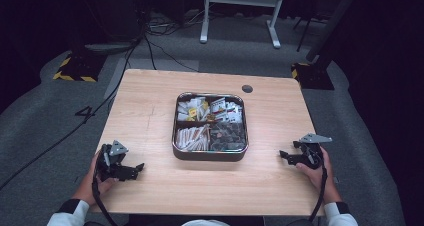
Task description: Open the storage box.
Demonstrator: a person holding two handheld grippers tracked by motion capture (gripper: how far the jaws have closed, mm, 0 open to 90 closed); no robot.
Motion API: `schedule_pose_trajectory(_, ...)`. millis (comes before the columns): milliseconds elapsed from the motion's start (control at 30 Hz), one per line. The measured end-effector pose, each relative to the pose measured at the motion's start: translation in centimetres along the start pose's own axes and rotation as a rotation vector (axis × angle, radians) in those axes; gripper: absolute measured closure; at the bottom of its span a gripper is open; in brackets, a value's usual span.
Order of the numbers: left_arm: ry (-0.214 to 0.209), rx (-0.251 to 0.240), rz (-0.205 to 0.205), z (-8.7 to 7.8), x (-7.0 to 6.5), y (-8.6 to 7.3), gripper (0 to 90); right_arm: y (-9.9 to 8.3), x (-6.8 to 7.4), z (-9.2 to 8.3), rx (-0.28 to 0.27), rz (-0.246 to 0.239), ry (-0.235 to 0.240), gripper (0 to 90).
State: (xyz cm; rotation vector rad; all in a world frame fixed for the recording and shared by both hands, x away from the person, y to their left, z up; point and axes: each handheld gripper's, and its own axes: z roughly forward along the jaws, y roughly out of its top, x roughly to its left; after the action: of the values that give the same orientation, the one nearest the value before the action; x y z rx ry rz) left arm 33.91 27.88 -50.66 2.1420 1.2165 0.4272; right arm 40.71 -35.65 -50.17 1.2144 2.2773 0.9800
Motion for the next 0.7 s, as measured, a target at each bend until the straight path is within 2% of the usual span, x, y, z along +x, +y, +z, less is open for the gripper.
schedule_pose_trajectory(367, -0.008, 0.002, 0.01, -0.23, 0.13, -0.24, 0.0, -0.05, -0.17, 0.26, -0.01, -0.002, -0.004, 16.4)
schedule_pose_trajectory(567, -0.022, 0.0, 0.029, -0.27, 0.38, -0.3, 0.1, 0.09, -0.31, 0.36, -0.003, 0.007, -0.013, 16.1)
schedule_pose_trajectory(700, -0.026, 0.001, 0.036, -0.33, 0.51, -0.36, 0.2, 0.32, -0.29, 0.32, 0.019, 0.017, -0.025, 16.2)
